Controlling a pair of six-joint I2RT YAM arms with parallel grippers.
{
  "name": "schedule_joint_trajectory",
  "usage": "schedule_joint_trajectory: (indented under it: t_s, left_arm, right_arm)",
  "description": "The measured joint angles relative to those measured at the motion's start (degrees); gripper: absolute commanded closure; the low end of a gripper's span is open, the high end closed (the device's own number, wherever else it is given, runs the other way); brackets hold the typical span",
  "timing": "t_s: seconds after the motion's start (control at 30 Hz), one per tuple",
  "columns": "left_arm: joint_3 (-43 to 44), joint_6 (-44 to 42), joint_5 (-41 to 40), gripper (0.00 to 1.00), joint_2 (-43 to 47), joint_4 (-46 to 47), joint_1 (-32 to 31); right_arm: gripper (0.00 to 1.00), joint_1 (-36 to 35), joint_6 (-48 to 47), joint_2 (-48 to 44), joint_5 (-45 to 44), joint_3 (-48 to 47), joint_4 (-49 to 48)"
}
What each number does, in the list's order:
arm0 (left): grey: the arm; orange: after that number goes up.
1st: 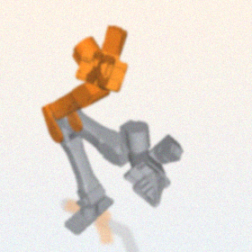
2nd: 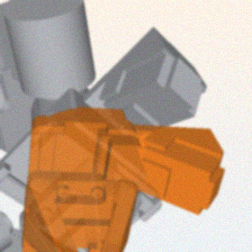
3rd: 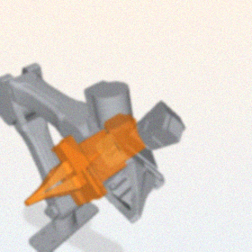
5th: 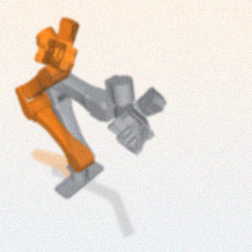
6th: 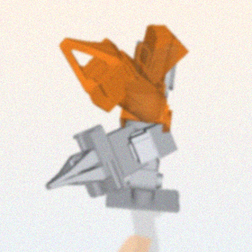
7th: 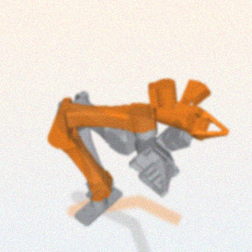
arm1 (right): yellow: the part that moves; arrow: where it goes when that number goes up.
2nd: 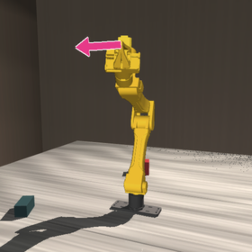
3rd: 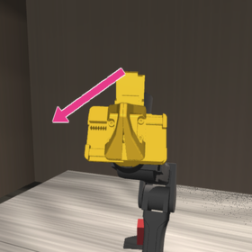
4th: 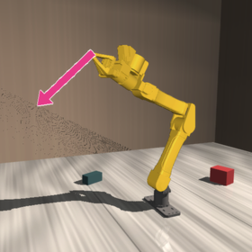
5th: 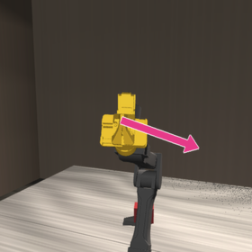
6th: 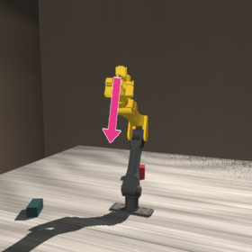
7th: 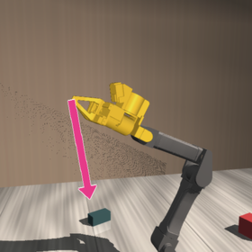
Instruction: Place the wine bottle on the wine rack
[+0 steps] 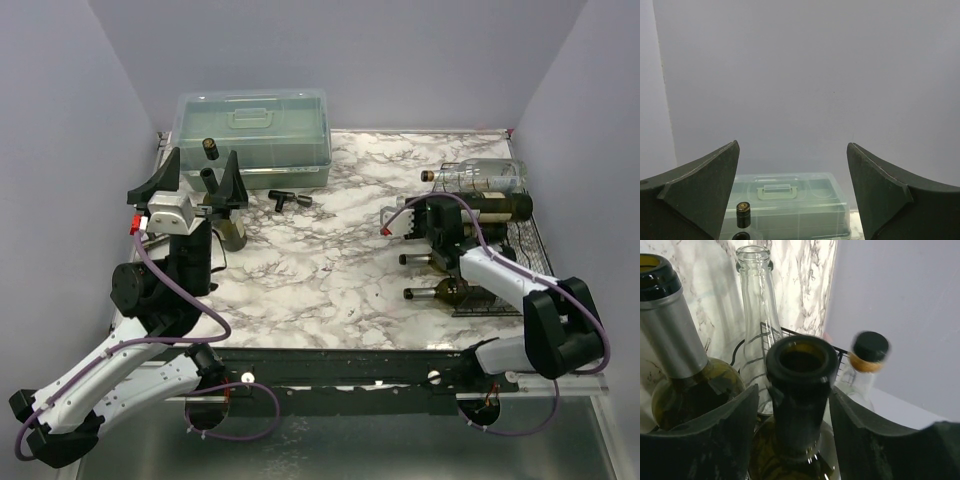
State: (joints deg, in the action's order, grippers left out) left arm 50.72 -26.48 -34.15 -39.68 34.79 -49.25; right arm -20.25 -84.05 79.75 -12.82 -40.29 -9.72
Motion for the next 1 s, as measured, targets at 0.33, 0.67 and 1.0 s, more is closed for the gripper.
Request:
schedule_joint_trajectory:
  t_s: [0.33, 0.67, 1.0]
  left_arm:
    - [0.0, 0.0, 0.0, 0.11, -0.2, 0.0, 0.0]
    - [0.0, 0.0, 0.0, 0.11, -0.7, 0.0, 0.0]
    - [0.0, 0.1, 0.0, 0.11, -2.7, -0.2, 0.6]
  right_arm:
    - [0.20, -1.3, 0.3, -9.5, 5.0, 3.1, 0.9]
    - [0.18, -9.1, 6.6, -16.0, 11.2, 4.1, 3.8]
    - [0.16, -15.0, 23.2, -12.0, 23.9, 4.1, -1.9]
